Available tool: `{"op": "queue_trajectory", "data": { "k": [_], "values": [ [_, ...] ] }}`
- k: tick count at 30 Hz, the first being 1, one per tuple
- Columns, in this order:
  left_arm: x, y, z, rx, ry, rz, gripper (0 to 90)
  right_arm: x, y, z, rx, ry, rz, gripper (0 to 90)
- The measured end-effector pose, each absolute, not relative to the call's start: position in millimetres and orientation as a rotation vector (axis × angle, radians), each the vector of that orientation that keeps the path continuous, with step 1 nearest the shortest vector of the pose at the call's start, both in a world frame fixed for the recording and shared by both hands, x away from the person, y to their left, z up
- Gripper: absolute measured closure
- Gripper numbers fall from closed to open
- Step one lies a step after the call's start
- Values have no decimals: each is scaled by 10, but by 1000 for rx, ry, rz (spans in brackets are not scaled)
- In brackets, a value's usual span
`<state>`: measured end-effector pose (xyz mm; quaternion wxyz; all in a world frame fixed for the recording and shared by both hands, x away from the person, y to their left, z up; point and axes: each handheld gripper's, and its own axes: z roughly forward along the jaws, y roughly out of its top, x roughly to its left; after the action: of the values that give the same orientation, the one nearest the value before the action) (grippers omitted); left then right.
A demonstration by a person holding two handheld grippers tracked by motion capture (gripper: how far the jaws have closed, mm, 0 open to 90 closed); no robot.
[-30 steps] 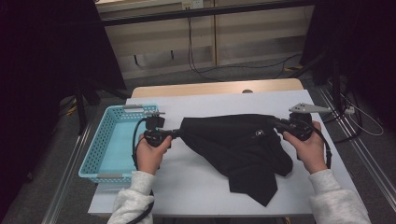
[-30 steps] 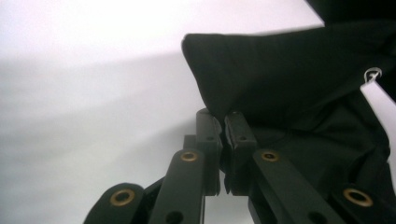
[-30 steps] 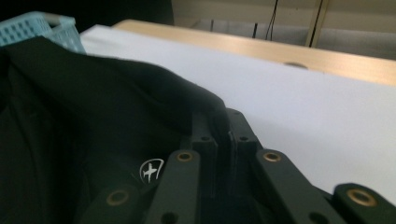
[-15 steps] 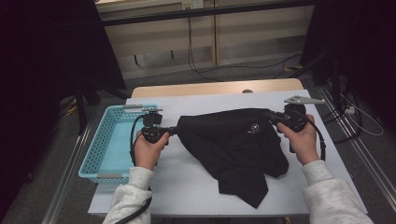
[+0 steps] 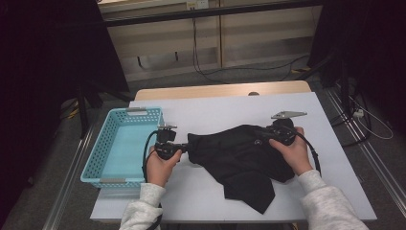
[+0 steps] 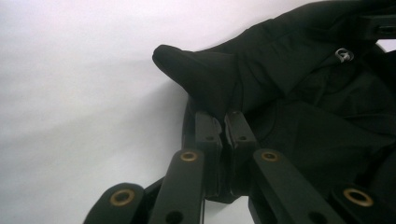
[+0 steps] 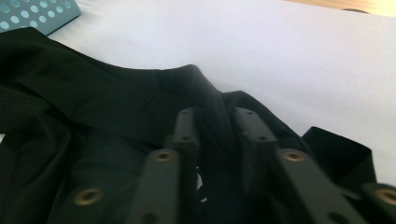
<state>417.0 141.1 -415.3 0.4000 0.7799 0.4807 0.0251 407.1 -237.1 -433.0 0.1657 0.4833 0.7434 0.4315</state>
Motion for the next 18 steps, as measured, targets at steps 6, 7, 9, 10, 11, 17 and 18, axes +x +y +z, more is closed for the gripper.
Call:
{"op": "queue_trajectory", "data": {
  "k": [6,7,9,10,11,17,18],
  "values": [
    [4165,1438,-4158,1968,1218,69,864,4012,-2403,-4292,1329,2119,1261,417],
    [4164,1442,-4158,1972,1216,65,864,3994,-2405,-4299,1315,2124,1252,388],
    [4164,1447,-4158,1974,1214,61,864,3965,-2404,-4326,1295,2141,1255,362],
    [4163,1445,-4159,1966,1217,63,864,3949,-2400,-4342,1285,2140,1258,334],
    [4162,1448,-4156,1967,1216,59,864,3933,-2399,-4354,1276,2146,1264,324],
    [4162,1463,-4163,1963,1222,60,864,3841,-2404,-4393,1241,2132,1236,316],
    [4161,1463,-4163,1963,1223,60,864,3838,-2398,-4397,1231,2138,1240,317]
  ]
}}
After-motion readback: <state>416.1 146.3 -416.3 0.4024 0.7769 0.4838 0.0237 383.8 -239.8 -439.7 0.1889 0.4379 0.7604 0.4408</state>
